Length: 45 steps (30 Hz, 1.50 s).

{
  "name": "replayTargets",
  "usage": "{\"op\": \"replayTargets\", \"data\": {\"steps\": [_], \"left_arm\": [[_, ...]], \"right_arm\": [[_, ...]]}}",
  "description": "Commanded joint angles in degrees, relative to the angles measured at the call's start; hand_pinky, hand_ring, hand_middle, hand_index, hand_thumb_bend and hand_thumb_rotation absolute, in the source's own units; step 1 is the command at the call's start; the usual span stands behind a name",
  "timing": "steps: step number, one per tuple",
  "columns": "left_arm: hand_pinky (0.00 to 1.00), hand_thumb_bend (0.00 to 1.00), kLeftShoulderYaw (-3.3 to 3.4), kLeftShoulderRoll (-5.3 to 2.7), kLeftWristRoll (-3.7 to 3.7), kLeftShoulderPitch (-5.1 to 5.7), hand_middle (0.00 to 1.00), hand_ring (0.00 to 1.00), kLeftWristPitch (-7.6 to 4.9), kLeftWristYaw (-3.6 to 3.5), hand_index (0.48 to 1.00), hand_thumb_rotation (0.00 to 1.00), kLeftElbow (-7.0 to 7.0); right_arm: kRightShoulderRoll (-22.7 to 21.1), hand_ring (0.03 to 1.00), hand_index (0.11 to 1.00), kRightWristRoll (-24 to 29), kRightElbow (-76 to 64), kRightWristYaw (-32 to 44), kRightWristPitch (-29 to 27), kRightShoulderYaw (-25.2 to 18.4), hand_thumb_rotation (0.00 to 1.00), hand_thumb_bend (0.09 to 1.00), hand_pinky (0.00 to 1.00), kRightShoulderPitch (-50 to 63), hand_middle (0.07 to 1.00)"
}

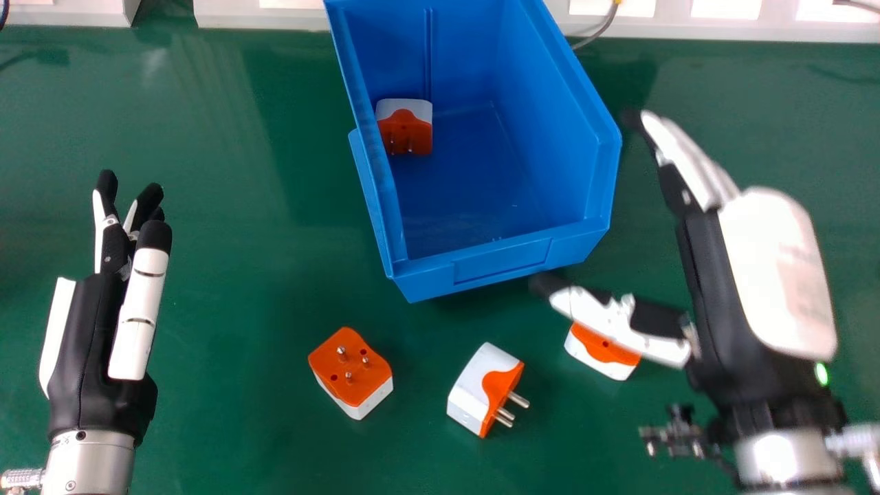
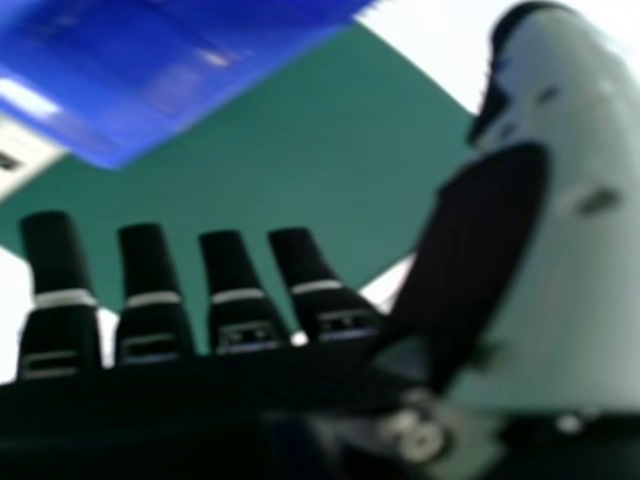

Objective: Pick all objects and put in blue box

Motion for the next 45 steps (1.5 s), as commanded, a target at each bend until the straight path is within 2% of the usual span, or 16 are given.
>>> {"op": "replayTargets", "data": {"steps": [1, 4, 7, 12, 17, 20, 23, 25, 28, 31, 35, 38, 42, 45], "left_arm": [[1.00, 0.58, 0.64, 0.19, -1.27, 0.37, 0.99, 0.99, -0.63, -0.49, 0.984, 0.89, -1.49], [1.00, 0.57, 0.81, 0.19, -1.59, 0.53, 0.99, 0.99, -0.75, -0.73, 0.988, 0.89, -1.54], [1.00, 0.55, 0.95, 0.30, -1.28, 0.64, 0.99, 0.99, -1.08, -0.78, 0.987, 0.90, -1.46], [1.00, 0.56, 1.08, 0.33, -1.22, 0.56, 0.99, 0.99, -0.97, -0.79, 0.991, 0.90, -1.43], [1.00, 0.57, 1.22, 0.46, -1.26, 0.42, 0.98, 0.99, -0.63, -0.77, 0.983, 0.89, -1.32], [1.00, 0.57, 1.27, 0.60, -1.41, 0.18, 0.99, 0.99, -0.87, -1.09, 0.982, 0.90, -0.95], [1.00, 0.57, 1.42, 0.55, -1.79, -0.06, 0.98, 0.99, -0.63, -1.28, 0.980, 0.89, -0.78], [1.00, 0.57, 1.48, 0.70, -1.46, -0.22, 0.99, 0.99, -0.77, -1.34, 0.987, 0.90, -0.57], [1.00, 0.56, 1.59, 0.58, -1.50, -0.36, 0.98, 0.99, -0.57, -1.22, 0.978, 0.90, -0.69], [1.00, 0.55, 1.61, 0.70, -1.31, -0.51, 0.98, 0.99, -0.74, -1.25, 0.977, 0.90, -0.48], [1.00, 0.56, 1.70, 0.99, -1.04, -0.69, 0.98, 0.99, -0.86, -1.27, 0.983, 0.90, -0.16], [1.00, 0.56, 1.69, 0.93, -1.12, -0.65, 0.98, 0.99, -0.57, -1.11, 0.979, 0.90, -0.49], [1.00, 0.55, 1.69, 1.06, -1.41, -0.73, 0.98, 0.99, -0.59, -1.46, 0.982, 0.91, -0.38], [1.00, 0.55, 1.76, 1.12, -1.45, -0.73, 0.99, 0.99, -0.73, -1.54, 0.982, 0.91, -0.30]], "right_arm": [[-0.5, 0.835, 0.862, -2.1, 2.2, -1.9, -1.6, -0.4, 0.43, 0.506, 0.70, 1.0, 0.874], [-0.5, 0.829, 0.855, -3.5, 5.6, -3.2, -2.4, -0.2, 0.42, 0.501, 0.71, 1.2, 0.866], [-0.6, 0.815, 0.842, -3.8, 8.2, -3.5, -2.7, -0.3, 0.42, 0.503, 0.70, 1.2, 0.854], [-1.3, 0.796, 0.825, -5.4, 13.0, -3.8, -2.6, -0.4, 0.44, 0.509, 0.70, 0.3, 0.835], [-1.4, 0.792, 0.818, -6.4, 17.4, -3.3, -1.7, -0.3, 0.43, 0.516, 0.69, -1.9, 0.831], [-1.5, 0.790, 0.816, -7.0, 20.3, -3.8, -1.0, -0.2, 0.42, 0.515, 0.68, -3.8, 0.830], [-1.8, 0.785, 0.807, -7.7, 23.8, -3.7, 0.2, 0.0, 0.46, 0.506, 0.68, -6.2, 0.824], [-1.8, 0.786, 0.808, -7.7, 25.4, -3.1, 1.3, 0.1, 0.48, 0.494, 0.68, -7.6, 0.824], [-1.7, 0.793, 0.818, -6.5, 26.7, -1.5, 2.9, 0.0, 0.51, 0.476, 0.70, -9.2, 0.833], [-2.0, 0.777, 0.804, -6.2, 28.6, -1.1, 3.9, -0.1, 0.45, 0.470, 0.68, -11.1, 0.821], [-2.5, 0.757, 0.788, -6.9, 30.6, -1.0, 5.4, 0.3, 0.46, 0.459, 0.66, -13.4, 0.807], [-2.5, 0.758, 0.783, -6.3, 31.3, 0.0, 6.7, 0.3, 0.46, 0.447, 0.67, -14.7, 0.807], [-2.8, 0.749, 0.770, -6.4, 32.4, 0.2, 7.6, 0.6, 0.41, 0.444, 0.66, -15.9, 0.794], [-3.1, 0.742, 0.762, -6.8, 32.7, 0.4, 8.2, 1.2, 0.43, 0.442, 0.65, -16.4, 0.788]]}}
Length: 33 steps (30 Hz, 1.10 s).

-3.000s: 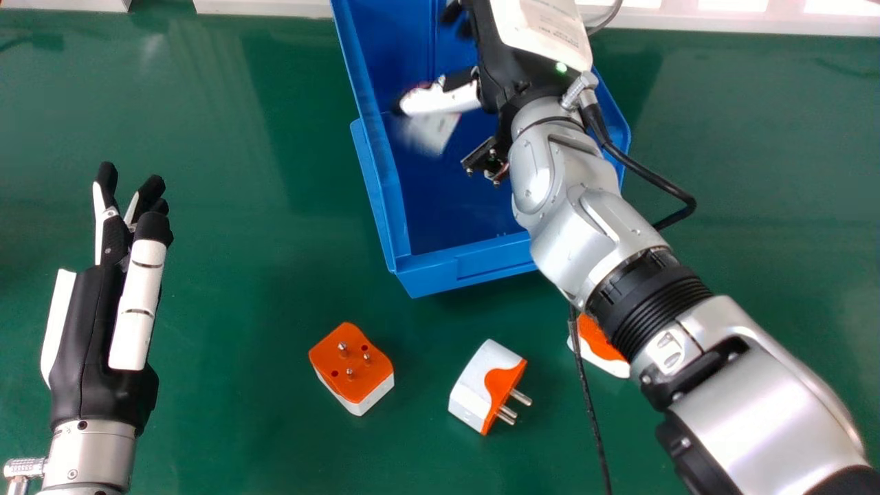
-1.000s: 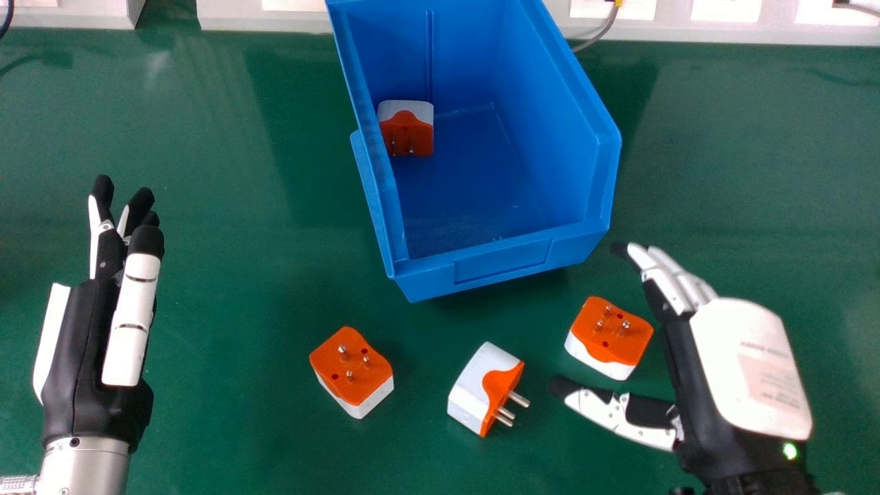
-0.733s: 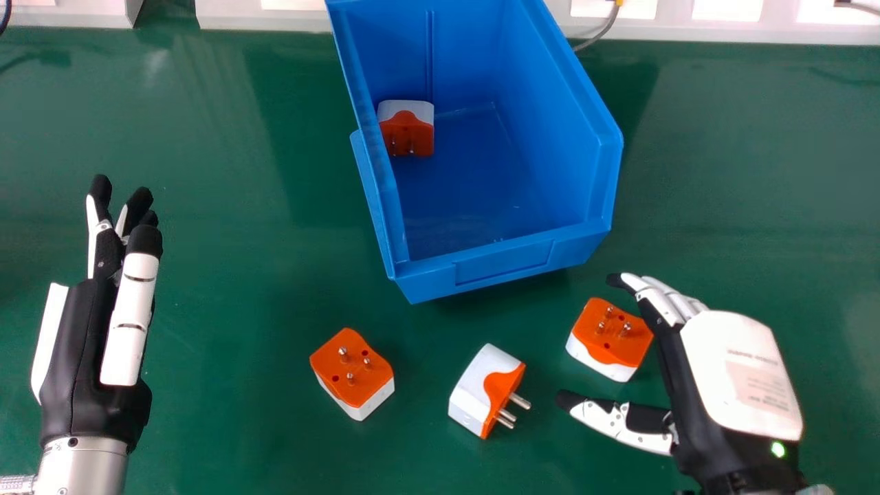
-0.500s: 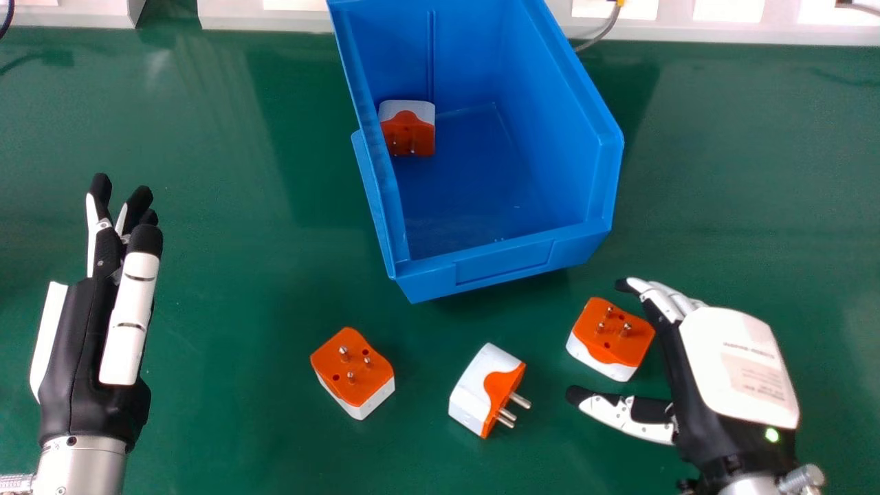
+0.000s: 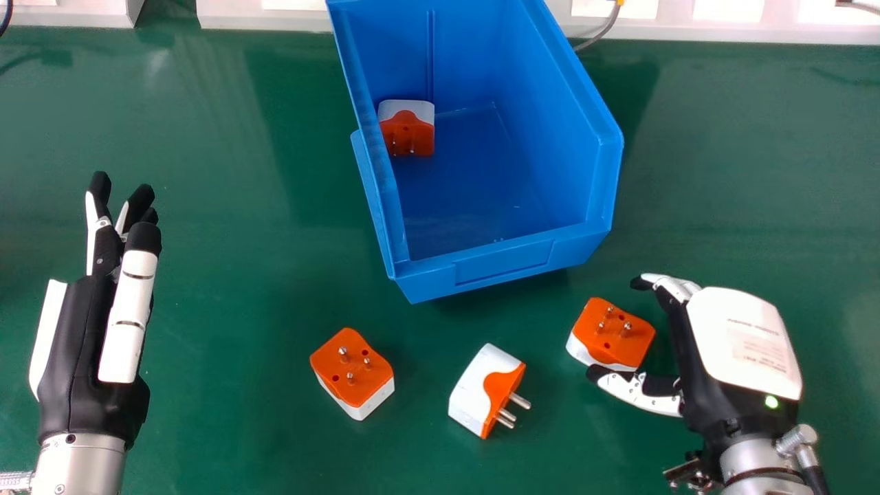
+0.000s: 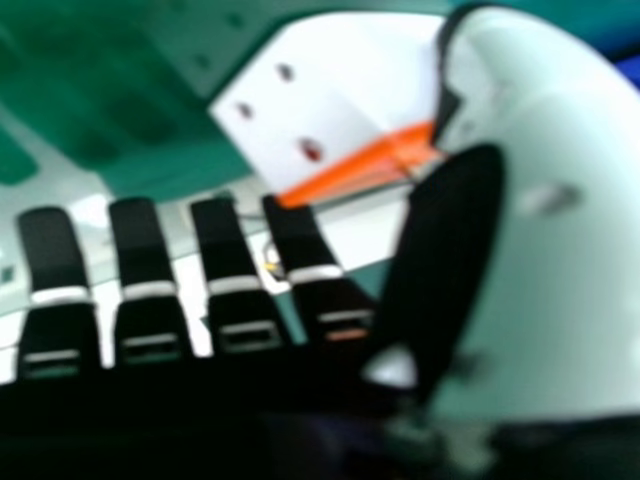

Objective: Pick all objects and put in blue box

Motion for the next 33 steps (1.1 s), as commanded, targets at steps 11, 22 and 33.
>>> {"op": "replayTargets", "data": {"steps": [11, 22, 33], "left_arm": [[1.00, 0.55, 0.72, 0.47, -1.08, -0.27, 0.98, 0.99, -0.59, -0.65, 0.975, 0.90, -1.37], [1.00, 0.53, 0.45, 0.34, -0.26, -0.01, 0.98, 0.99, 0.02, 0.10, 0.981, 0.92, -2.81], [1.00, 0.53, 0.43, 0.36, -0.13, 0.23, 0.98, 0.99, 1.13, 0.36, 0.981, 0.91, -3.82]], "right_arm": [[-1.3, 0.717, 0.736, -1.9, 0.6, -0.3, 1.8, 3.3, 0.53, 0.433, 0.63, -2.2, 0.766], [-2.5, 0.220, 0.473, -2.4, 2.6, 1.5, 2.8, 5.2, 0.17, 0.487, 0.18, -5.0, 0.294], [-2.1, 0.158, 0.475, 3.7, 2.4, 3.8, 2.0, 3.7, 0.15, 0.487, 0.10, -5.7, 0.245]]}}
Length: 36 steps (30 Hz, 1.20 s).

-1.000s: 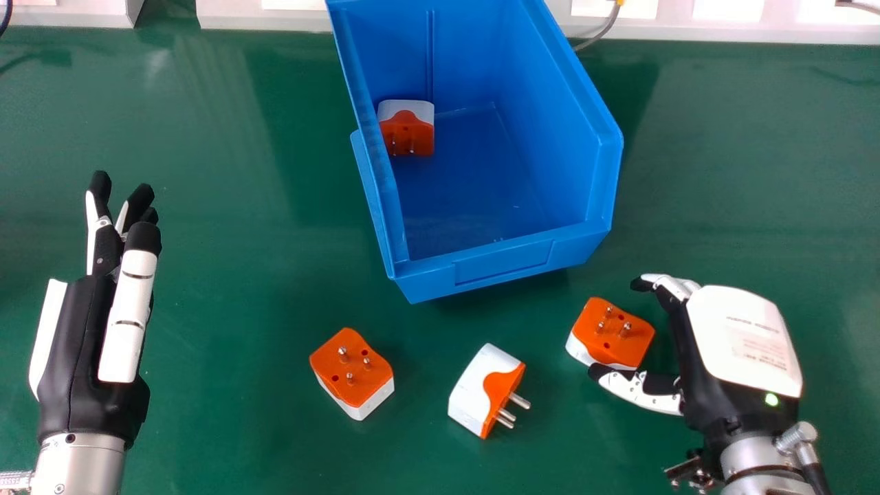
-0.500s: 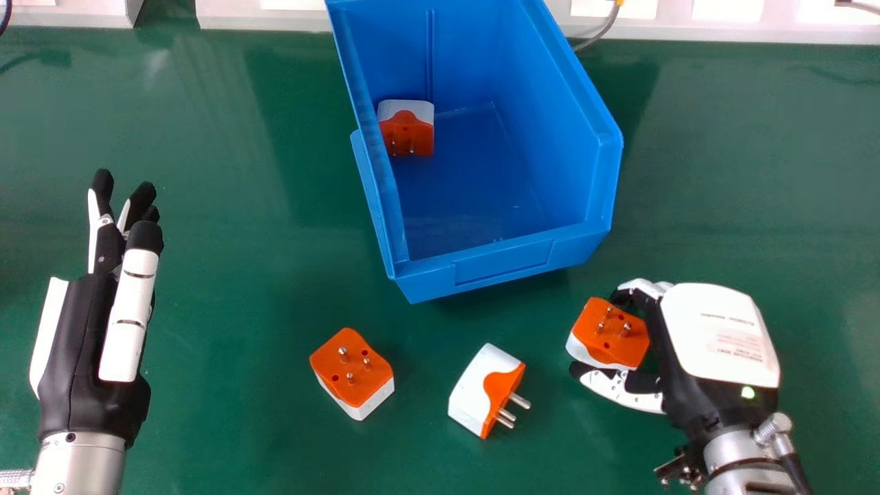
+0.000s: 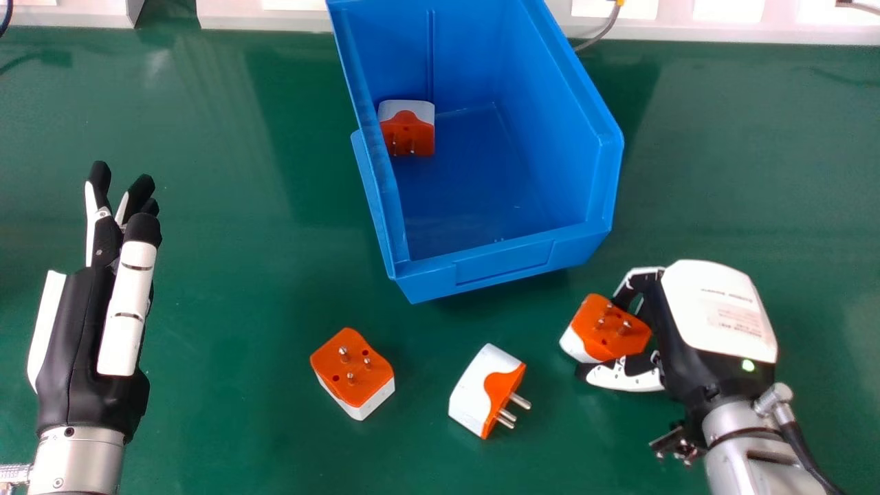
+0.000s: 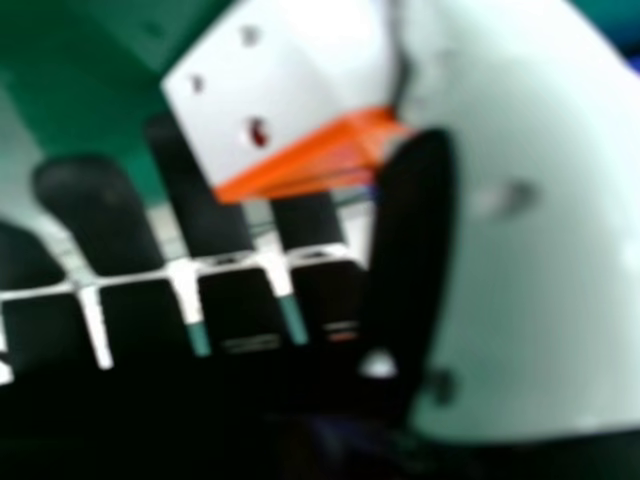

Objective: Pick all objects and put in blue box

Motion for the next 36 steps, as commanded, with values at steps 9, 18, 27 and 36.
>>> {"op": "replayTargets", "data": {"steps": [9, 18, 27, 36], "left_arm": [[1.00, 0.52, 0.41, 0.41, -0.07, 0.46, 0.99, 0.99, -0.28, 0.20, 0.980, 0.92, -1.86], [1.00, 0.53, 0.46, 0.16, -0.06, 0.00, 0.98, 0.99, 0.21, 0.67, 0.978, 0.91, -1.70], [1.00, 0.53, 0.24, 0.39, -0.01, -0.34, 0.98, 0.99, 0.23, 0.74, 0.973, 0.89, -1.40], [0.99, 0.56, 0.20, 0.21, 0.47, -1.32, 0.98, 0.98, -0.11, 0.93, 0.976, 0.88, -0.27]], "right_arm": [[0.2, 0.123, 0.471, 2.4, -8.8, 1.3, -0.7, -1.4, 0.15, 0.485, 0.07, 4.9, 0.193], [0.4, 0.095, 0.470, 2.8, -27.8, 3.8, -2.4, -2.9, 0.14, 0.485, 0.05, 13.7, 0.156], [1.7, 0.078, 0.470, 1.2, -38.2, 4.5, -5.4, -4.5, 0.13, 0.489, 0.05, 14.0, 0.132], [6.3, 0.078, 0.469, 1.0, -35.1, 9.1, -4.8, -3.8, 0.13, 0.487, 0.05, -1.6, 0.131]]}}
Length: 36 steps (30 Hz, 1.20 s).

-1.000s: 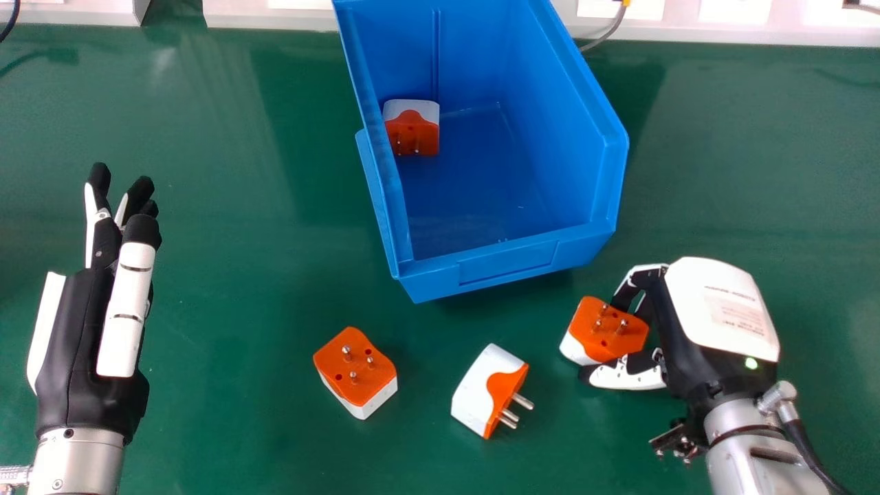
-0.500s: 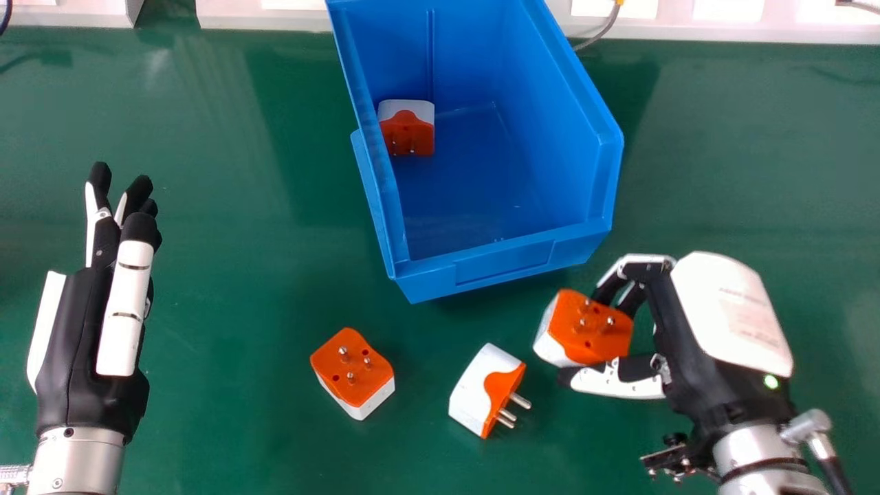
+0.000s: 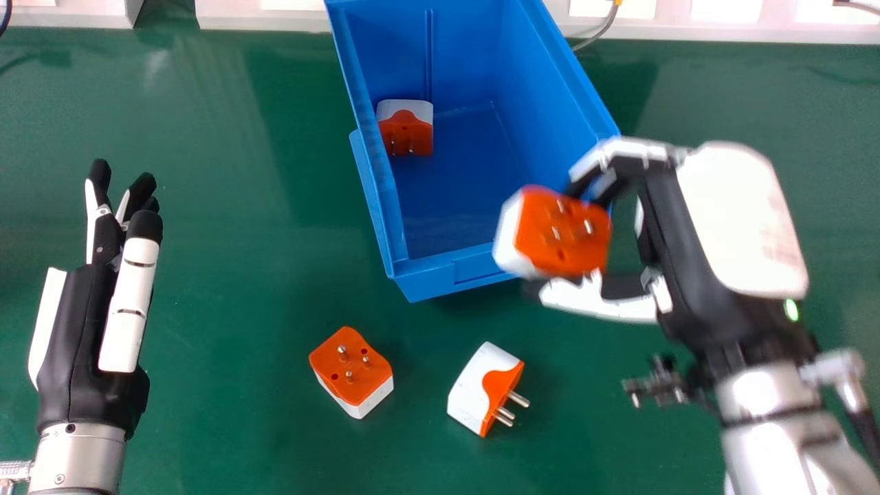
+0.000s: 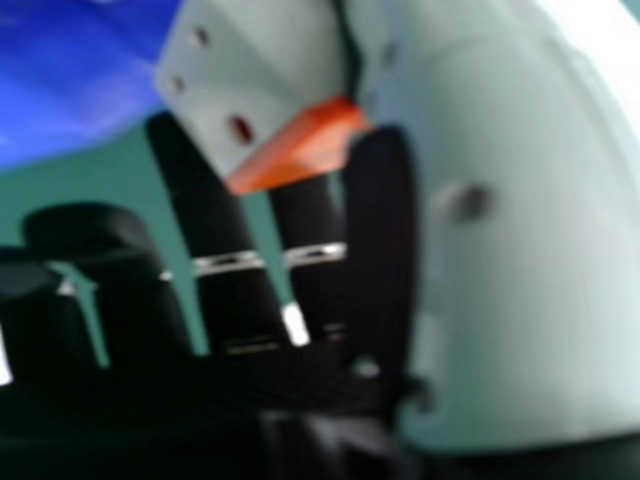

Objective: Pick all objects and put in blue box

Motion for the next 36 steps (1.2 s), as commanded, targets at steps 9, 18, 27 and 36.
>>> {"op": "replayTargets", "data": {"steps": [9, 18, 27, 36], "left_arm": [[0.99, 0.56, 0.28, 0.44, 0.20, -0.56, 0.98, 0.98, -1.31, -0.06, 0.984, 0.90, 0.22], [0.99, 0.57, 0.22, 0.21, -0.44, 0.14, 0.98, 0.98, -0.87, -0.36, 0.980, 0.88, -1.11], [0.98, 0.54, 0.15, 0.24, 0.01, 0.53, 0.98, 0.98, -0.46, 0.04, 0.983, 0.91, -1.94], [0.99, 0.56, 0.06, 0.15, 0.10, 1.19, 0.98, 0.98, -0.44, 0.05, 0.980, 0.91, -2.92]], "right_arm": [[5.2, 0.129, 0.472, 0.1, 20.6, -3.7, -1.1, 0.6, 0.14, 0.487, 0.08, -23.7, 0.201], [8.9, 0.336, 0.481, -2.9, 46.6, -3.0, 8.4, 4.3, 0.15, 0.481, 0.23, -47.7, 0.416], [14.1, 0.328, 0.490, 2.0, 77.3, -7.0, 11.5, 5.8, 0.13, 0.485, 0.23, -65.4, 0.433], [15.9, 0.338, 0.541, 4.0, 90.2, -9.0, 11.7, 8.9, 0.00, 0.509, 0.22, -69.8, 0.441]]}}
